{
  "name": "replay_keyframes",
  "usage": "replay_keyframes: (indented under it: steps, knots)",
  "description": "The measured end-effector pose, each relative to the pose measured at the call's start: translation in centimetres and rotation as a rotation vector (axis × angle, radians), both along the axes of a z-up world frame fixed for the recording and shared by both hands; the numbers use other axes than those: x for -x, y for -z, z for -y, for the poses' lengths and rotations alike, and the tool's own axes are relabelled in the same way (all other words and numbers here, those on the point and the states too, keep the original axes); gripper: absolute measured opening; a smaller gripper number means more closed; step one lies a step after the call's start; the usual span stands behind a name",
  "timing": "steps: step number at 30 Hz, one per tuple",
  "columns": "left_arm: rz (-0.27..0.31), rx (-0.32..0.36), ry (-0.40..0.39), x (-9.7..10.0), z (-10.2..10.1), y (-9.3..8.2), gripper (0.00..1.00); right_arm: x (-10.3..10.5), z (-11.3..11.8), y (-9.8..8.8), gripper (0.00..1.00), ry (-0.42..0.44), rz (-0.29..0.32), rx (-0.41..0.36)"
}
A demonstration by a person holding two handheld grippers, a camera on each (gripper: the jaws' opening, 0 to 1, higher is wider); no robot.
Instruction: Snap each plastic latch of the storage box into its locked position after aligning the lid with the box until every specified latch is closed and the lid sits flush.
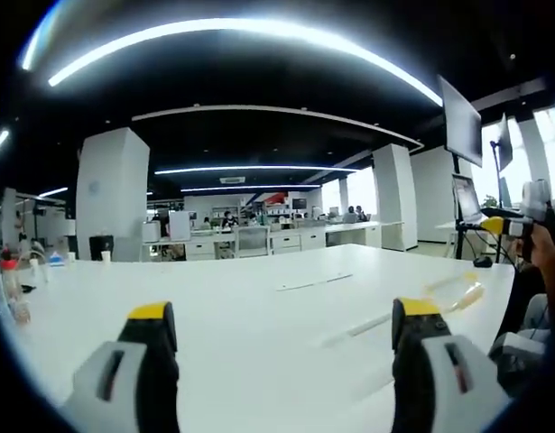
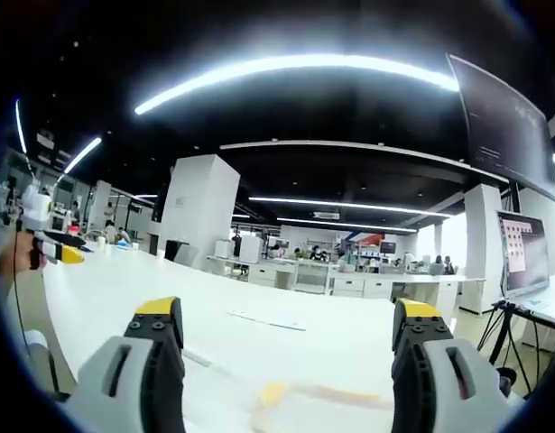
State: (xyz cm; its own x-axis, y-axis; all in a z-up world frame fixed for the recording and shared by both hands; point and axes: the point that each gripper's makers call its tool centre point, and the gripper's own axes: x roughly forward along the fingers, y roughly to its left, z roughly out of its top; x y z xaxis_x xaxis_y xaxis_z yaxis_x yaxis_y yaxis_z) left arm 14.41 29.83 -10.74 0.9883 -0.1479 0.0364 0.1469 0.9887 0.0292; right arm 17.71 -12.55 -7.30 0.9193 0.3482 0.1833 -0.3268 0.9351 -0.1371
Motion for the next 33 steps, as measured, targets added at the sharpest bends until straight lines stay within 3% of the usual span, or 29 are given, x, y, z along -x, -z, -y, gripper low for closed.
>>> replay_keyframes:
  steps: [12, 19, 33]
  knots:
    - [-0.025, -0.001, -0.010, -0.3, -0.2, 1.0, 1.00, 0.1, 0.3, 0.0, 0.96, 0.002, 0.007, 0.000]
    - [-0.067, 0.021, 0.007, -0.9, -0.3, 2.8, 0.99, -0.1, 0.6, 0.2, 0.96, 0.007, -0.004, 0.002]
    - [-0.071, 0.001, 0.012, -0.9, -0.3, 2.6, 0.99, -0.1, -0.6, 0.5, 0.95, -0.023, -0.013, 0.005]
